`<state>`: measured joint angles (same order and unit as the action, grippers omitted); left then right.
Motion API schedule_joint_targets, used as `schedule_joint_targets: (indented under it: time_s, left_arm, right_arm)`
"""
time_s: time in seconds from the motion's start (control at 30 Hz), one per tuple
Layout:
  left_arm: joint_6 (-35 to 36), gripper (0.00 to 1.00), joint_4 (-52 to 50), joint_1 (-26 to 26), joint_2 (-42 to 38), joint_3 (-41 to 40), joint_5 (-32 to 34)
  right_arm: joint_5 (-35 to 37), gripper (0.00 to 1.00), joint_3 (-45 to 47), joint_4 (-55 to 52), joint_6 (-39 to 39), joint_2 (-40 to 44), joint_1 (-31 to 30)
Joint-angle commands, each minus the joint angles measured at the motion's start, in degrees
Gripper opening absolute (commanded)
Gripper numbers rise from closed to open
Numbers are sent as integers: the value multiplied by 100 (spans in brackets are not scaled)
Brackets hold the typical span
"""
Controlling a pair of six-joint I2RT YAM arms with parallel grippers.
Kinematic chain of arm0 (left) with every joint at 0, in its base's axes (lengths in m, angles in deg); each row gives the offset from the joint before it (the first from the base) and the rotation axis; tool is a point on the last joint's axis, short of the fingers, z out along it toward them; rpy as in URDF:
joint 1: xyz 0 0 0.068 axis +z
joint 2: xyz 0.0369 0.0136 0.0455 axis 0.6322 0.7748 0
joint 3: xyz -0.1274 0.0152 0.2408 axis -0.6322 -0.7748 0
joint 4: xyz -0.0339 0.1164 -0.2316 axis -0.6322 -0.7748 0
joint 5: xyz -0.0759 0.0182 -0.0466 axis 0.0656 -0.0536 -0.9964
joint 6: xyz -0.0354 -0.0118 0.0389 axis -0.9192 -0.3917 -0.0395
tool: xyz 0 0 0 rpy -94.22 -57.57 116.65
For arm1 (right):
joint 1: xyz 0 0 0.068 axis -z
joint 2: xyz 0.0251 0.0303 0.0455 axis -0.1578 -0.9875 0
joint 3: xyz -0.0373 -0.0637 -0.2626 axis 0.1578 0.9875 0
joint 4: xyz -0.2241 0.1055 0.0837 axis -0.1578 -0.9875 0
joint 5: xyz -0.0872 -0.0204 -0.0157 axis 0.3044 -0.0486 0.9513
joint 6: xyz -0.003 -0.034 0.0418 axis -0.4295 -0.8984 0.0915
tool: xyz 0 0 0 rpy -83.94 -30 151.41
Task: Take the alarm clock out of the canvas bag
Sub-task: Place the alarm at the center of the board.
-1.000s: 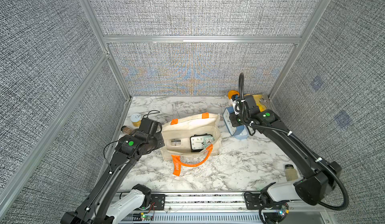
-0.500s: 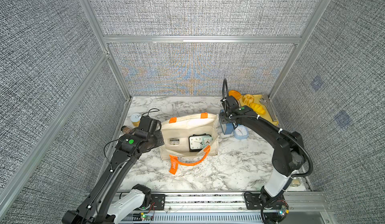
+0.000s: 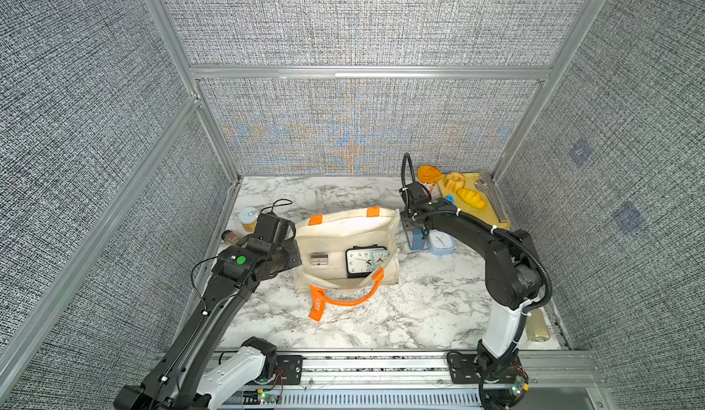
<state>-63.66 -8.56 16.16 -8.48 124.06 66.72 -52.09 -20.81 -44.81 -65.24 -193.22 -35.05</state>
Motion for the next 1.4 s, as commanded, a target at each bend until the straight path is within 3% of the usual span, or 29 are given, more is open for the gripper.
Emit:
schedule_joint_targets:
  time_s: [0.0, 0.33, 0.7, 0.83, 1.07, 1.2, 1.3, 1.37]
  left_arm:
    - [31, 4, 231, 11, 6, 8, 41]
    - [61, 6, 102, 15, 53, 143, 109]
    - [230, 6, 259, 12, -47, 168, 48]
    - [372, 0, 365, 11, -97, 67, -18]
    - [606, 0, 464, 6, -292, -120, -79]
    - [764, 0, 776, -32, -685, -418, 15]
    - [867, 0, 1030, -80, -925, -568, -5]
    - [977, 0, 1188, -169, -1007, -659, -96]
  right_arm:
    - [123, 31, -66, 143, 71, -78, 22]
    - [150, 41, -179, 105, 91, -302, 65]
    - [133, 72, -221, 93, -16, -76, 72]
    - [76, 75, -281, 110, -74, 60, 73]
    - [76, 77, -819, -67, -57, 884, 54]
    - [-653, 77, -977, 503, -684, 1922, -337]
    - [-1599, 77, -707, 1023, -1597, 2633, -1043]
    - [-2353, 76, -697, 881, -1757, 2884, -1446]
